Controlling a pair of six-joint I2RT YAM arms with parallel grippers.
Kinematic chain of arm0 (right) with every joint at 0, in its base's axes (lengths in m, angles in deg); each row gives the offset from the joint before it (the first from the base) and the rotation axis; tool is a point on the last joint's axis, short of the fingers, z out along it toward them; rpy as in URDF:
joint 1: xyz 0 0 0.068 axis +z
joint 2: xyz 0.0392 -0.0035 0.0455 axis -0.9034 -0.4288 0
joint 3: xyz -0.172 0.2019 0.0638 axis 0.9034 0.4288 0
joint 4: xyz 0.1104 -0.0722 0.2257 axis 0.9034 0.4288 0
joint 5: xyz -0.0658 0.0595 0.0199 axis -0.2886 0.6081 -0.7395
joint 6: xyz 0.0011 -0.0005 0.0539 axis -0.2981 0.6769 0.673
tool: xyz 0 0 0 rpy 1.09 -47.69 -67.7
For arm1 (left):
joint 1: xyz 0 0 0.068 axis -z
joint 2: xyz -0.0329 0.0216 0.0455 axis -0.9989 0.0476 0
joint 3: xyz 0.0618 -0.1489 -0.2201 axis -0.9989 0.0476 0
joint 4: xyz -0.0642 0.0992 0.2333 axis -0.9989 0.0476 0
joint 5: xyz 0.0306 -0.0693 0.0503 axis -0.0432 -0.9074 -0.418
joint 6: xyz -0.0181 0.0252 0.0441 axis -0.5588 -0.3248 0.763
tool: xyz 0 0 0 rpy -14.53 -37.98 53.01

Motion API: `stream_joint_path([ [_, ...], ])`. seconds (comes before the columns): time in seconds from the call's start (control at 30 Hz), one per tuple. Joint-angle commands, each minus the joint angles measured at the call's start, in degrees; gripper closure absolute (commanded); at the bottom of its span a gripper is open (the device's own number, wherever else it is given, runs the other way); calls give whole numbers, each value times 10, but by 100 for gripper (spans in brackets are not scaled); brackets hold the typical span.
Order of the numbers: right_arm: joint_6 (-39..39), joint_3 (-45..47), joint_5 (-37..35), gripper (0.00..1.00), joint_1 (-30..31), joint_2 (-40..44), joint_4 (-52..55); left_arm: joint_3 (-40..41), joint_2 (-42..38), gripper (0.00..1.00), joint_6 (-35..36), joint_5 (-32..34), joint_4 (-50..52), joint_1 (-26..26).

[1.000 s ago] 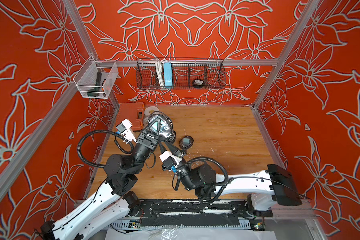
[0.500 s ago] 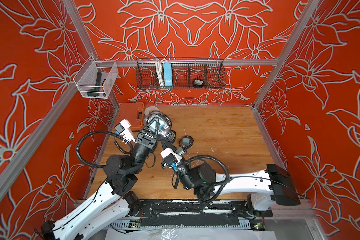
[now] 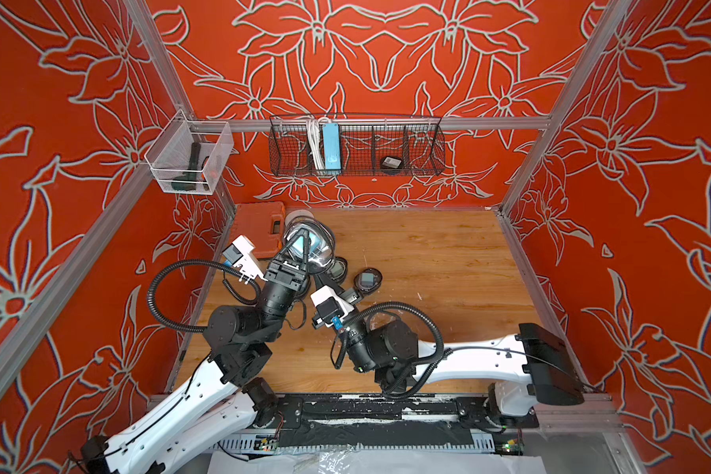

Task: Pack away charging kits
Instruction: Zip the zipper on the storage bag.

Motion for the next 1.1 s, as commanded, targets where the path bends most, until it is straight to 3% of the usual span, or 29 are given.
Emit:
stream_joint_path([
  [0.0, 5, -29, -23, 100, -18, -3, -22, 1, -9, 100, -13, -30, -3, 6],
  [0.2, 1, -7, -26, 100, -20, 2, -39, -1, -17, 100, -6, -14, 9, 6],
  [0.4, -11, 82, -14, 100, -27, 54, -59, -3, -35, 100, 29, 29, 29, 7],
  [0.87, 79, 164, 38, 100, -75, 192, 100, -6, -13, 100, 53, -13, 34, 6],
  [1.07, 101, 177, 72, 100, -109, 256, 200, -31, -21, 100, 99, -26, 117, 6],
])
